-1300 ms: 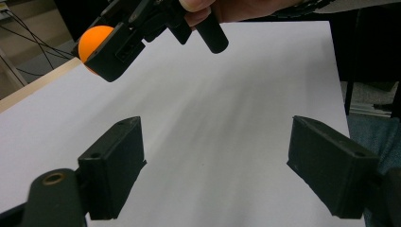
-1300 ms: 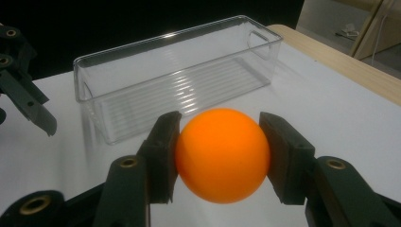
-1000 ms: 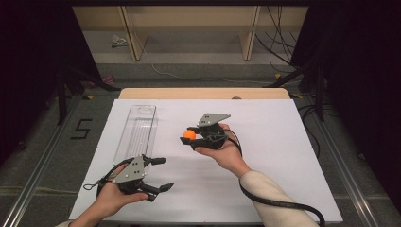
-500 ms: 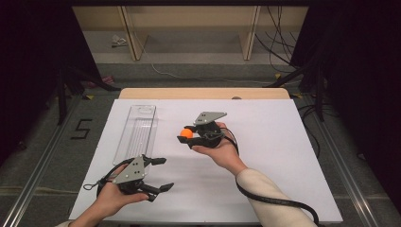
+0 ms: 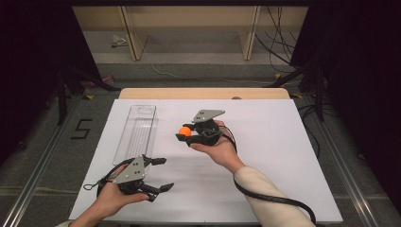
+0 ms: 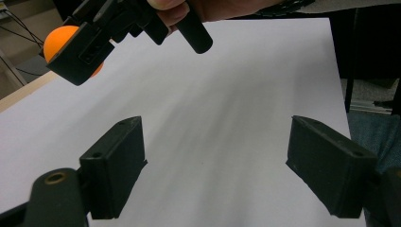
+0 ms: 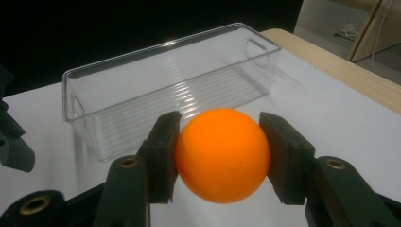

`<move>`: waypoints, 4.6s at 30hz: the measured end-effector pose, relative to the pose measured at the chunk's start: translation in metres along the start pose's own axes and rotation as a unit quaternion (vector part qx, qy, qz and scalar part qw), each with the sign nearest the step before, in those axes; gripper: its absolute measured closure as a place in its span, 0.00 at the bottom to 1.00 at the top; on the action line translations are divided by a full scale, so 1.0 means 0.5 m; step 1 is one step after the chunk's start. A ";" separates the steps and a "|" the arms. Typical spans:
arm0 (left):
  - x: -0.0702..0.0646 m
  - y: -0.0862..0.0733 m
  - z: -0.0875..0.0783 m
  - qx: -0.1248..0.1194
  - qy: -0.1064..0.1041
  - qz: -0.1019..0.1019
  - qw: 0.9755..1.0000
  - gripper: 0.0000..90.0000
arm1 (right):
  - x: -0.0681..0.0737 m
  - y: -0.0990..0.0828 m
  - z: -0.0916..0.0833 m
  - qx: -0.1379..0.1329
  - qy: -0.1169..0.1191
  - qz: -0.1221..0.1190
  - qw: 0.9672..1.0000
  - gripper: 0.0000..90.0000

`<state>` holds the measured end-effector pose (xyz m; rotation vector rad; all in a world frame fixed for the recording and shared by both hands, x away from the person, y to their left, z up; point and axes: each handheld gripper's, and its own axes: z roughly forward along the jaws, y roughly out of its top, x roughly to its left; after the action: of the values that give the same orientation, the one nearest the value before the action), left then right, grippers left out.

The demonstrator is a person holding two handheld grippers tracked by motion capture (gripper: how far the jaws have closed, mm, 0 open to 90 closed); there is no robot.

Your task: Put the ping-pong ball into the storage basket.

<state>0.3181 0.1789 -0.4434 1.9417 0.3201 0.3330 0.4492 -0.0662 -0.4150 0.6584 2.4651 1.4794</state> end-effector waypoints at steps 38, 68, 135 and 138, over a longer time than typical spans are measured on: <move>-0.001 0.000 0.001 0.001 -0.003 0.000 1.000 0.22 | 0.003 0.027 0.039 0.011 0.004 -0.007 1.000 0.57; -0.002 0.000 0.003 0.006 -0.007 0.005 1.000 0.22 | 0.004 0.054 0.069 0.018 0.009 -0.010 1.000 0.57; -0.006 0.000 0.006 0.015 -0.011 0.010 1.000 0.23 | 0.027 0.107 0.158 0.033 0.031 -0.018 0.999 0.57; -0.006 0.000 0.006 0.015 -0.011 0.010 1.000 0.23 | 0.027 0.109 0.161 0.034 0.031 -0.020 0.999 0.57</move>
<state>0.3166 0.1752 -0.4449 1.9775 0.2917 0.3216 0.4827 0.0256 -0.4056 0.5791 2.5696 1.4294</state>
